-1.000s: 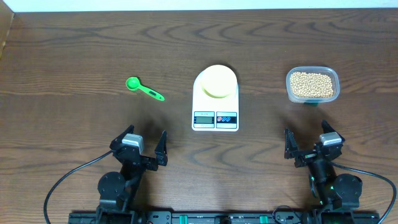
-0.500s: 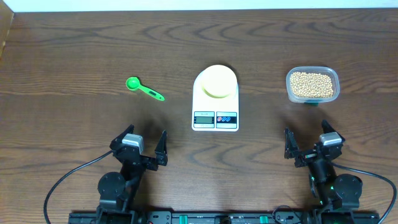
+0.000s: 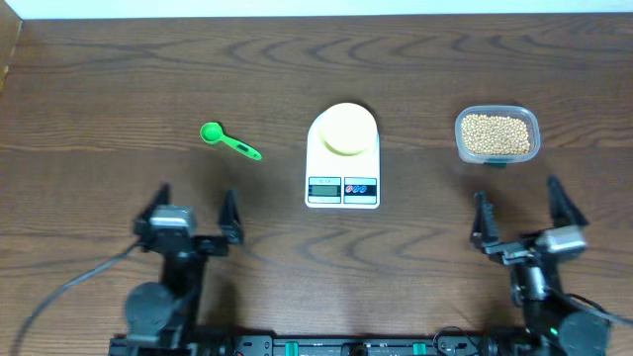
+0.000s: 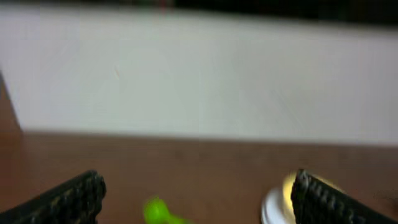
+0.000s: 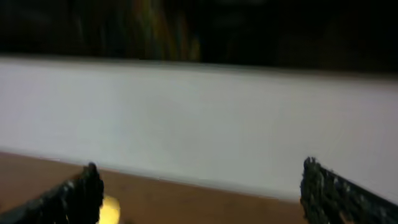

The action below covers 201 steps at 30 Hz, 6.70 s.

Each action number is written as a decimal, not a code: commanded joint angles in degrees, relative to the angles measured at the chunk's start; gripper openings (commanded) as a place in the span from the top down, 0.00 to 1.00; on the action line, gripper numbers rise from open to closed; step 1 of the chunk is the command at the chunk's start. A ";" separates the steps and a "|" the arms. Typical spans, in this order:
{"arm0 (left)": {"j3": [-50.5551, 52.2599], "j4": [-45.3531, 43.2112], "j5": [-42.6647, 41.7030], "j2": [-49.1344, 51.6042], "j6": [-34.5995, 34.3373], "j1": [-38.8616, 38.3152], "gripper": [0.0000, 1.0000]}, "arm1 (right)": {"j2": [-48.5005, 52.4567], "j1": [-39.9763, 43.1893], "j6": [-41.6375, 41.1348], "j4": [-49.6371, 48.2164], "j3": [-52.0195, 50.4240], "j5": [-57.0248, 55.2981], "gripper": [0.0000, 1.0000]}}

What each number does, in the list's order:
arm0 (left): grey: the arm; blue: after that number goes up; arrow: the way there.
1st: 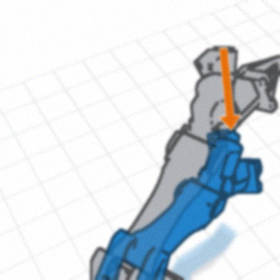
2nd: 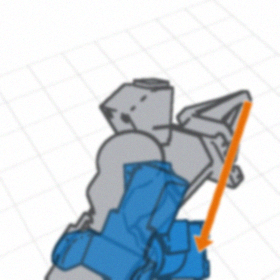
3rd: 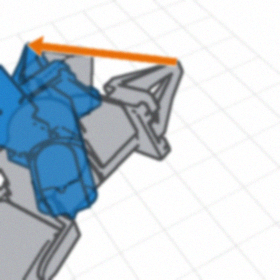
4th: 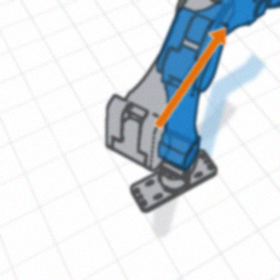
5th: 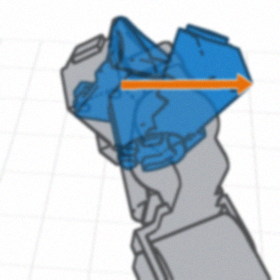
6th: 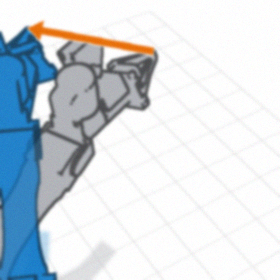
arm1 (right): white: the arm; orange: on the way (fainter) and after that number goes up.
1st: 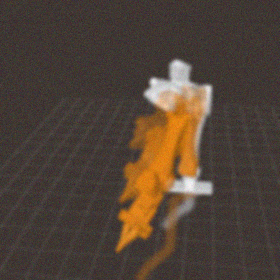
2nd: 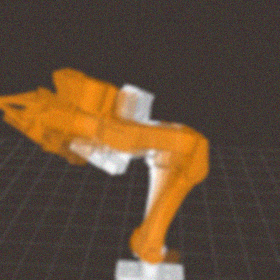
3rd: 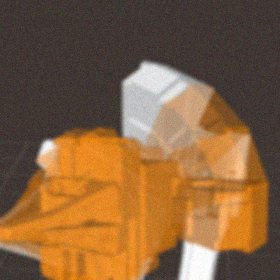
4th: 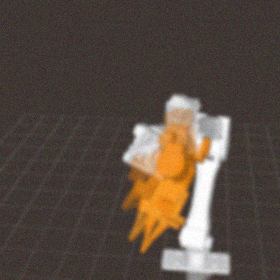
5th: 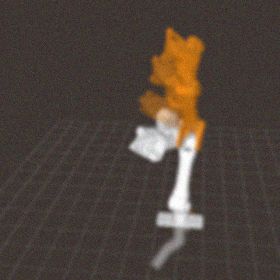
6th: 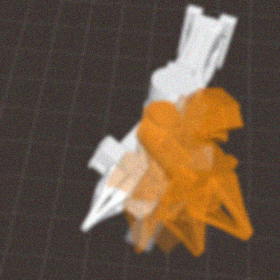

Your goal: Scoop item into bowl and weigh 50g on scale

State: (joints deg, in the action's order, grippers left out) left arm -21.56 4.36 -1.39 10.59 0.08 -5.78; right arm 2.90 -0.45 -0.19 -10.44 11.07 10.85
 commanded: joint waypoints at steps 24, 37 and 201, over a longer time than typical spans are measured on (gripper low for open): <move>-75.38 60.43 -4.92 68.43 4.57 0.24 0.02 | 70.05 0.33 -4.94 54.62 69.35 23.93 0.01; -75.32 53.92 9.57 84.48 1.55 6.19 0.02 | 80.63 -4.98 -8.98 48.74 69.35 41.18 0.01; -75.12 50.45 -31.34 87.17 -0.87 9.90 0.93 | 80.48 -15.15 -15.23 48.17 69.40 31.61 0.01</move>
State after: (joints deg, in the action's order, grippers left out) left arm -96.25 52.71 -25.28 99.98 0.05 7.88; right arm 83.94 -15.14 -14.72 38.79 79.24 39.88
